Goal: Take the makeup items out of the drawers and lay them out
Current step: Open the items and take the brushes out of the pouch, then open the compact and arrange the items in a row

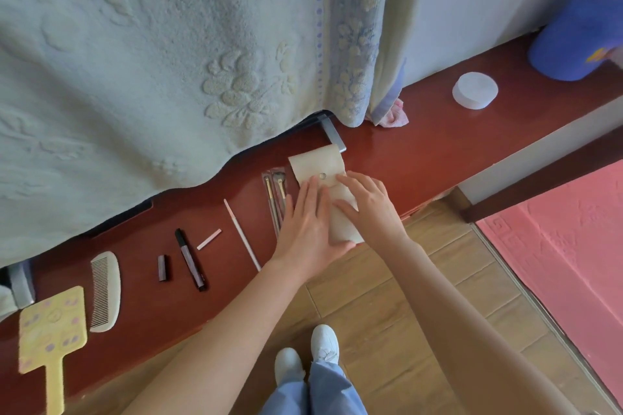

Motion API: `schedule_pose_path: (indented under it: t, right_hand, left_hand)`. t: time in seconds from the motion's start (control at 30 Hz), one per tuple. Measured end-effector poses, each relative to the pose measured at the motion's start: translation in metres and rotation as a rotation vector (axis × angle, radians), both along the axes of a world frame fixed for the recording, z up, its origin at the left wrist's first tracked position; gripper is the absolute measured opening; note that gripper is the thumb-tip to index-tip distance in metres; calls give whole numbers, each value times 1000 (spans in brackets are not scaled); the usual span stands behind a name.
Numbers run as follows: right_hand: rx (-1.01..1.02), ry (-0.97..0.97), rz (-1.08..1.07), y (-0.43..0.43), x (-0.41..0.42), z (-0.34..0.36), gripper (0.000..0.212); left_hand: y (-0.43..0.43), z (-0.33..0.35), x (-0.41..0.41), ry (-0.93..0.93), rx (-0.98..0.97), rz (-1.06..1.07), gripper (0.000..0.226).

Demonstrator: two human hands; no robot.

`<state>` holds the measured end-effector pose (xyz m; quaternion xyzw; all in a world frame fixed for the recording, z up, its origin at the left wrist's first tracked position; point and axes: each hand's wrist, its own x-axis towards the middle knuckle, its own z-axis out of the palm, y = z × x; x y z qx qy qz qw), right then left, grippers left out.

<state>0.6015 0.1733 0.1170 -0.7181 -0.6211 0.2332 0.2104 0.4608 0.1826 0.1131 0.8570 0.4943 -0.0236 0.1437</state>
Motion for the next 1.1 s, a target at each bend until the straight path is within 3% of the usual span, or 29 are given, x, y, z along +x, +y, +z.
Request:
schedule_pose_path:
  t: [0.23, 0.5, 0.8, 1.1]
  right_hand:
    - [20, -148, -292, -50, 24, 33, 53]
    - [18, -228, -440, -110, 42, 83, 67]
    - [-45, -354, -397, -141, 81, 113, 75]
    - [-45, -339, -252, -144, 174, 129, 76]
  left_hand:
    - [1, 38, 13, -68, 87, -101, 82]
    - [-15, 82, 42, -136, 140, -270, 81]
    - [-33, 124, 82, -128, 161, -336, 79]
    - [-58, 126, 164, -135, 160, -211, 81]
